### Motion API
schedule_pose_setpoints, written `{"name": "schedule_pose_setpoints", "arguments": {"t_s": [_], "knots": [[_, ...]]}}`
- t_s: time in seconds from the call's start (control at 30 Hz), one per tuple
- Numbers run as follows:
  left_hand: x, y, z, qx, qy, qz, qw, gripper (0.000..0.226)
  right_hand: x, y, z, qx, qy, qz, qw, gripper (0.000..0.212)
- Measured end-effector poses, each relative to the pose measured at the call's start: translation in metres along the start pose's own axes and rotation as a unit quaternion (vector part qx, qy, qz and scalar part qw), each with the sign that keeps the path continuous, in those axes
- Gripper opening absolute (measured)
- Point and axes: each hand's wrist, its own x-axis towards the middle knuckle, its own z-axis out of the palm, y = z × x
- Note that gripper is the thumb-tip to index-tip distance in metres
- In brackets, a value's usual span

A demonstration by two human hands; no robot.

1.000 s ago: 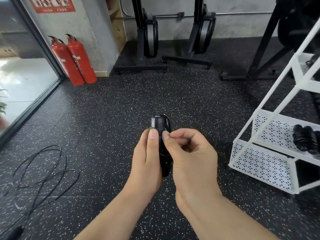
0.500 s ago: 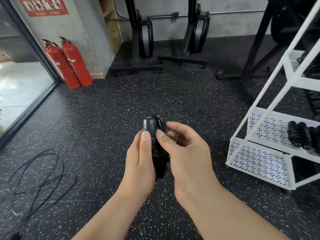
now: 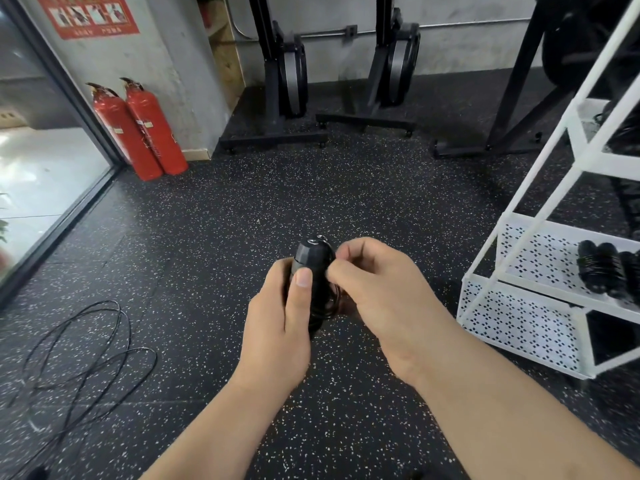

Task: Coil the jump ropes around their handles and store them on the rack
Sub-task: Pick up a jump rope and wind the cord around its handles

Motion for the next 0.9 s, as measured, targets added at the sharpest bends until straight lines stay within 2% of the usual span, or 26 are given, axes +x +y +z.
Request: {"name": "schedule_pose_setpoints", "arguments": {"t_s": [0.17, 0.27, 0.5, 0.63, 0.73, 0.9], "knots": [[-0.002, 0.001, 0.002, 0.022, 0.013, 0.013, 1.0, 0.042, 0.002, 0.004, 0.005, -0.113, 0.055, -0.074, 0.989, 0.012], [-0.001, 0.002, 0.003, 0.016, 0.019, -0.001, 1.0, 0.042, 0.004, 0.006, 0.005, -0.135, 0.061, -0.093, 0.985, 0.013], [0.003, -0.006, -0.002, -0.04, -0.016, -0.035, 0.998, 0.057, 0.009, 0.007, -0.002, -0.135, -0.001, -0.068, 0.989, 0.004], [-0.001, -0.001, -0.003, 0.022, -0.018, -0.012, 1.0, 0.044, 0.008, 0.01, -0.001, -0.205, 0.055, -0.093, 0.973, 0.009], [-0.004, 0.002, 0.001, 0.052, 0.004, -0.005, 0.999, 0.045, 0.006, 0.008, 0.003, -0.257, 0.103, -0.122, 0.953, 0.013], [-0.006, 0.004, 0.002, 0.073, 0.031, 0.007, 0.997, 0.045, 0.006, 0.008, 0.004, -0.269, 0.114, -0.145, 0.945, 0.014]]}}
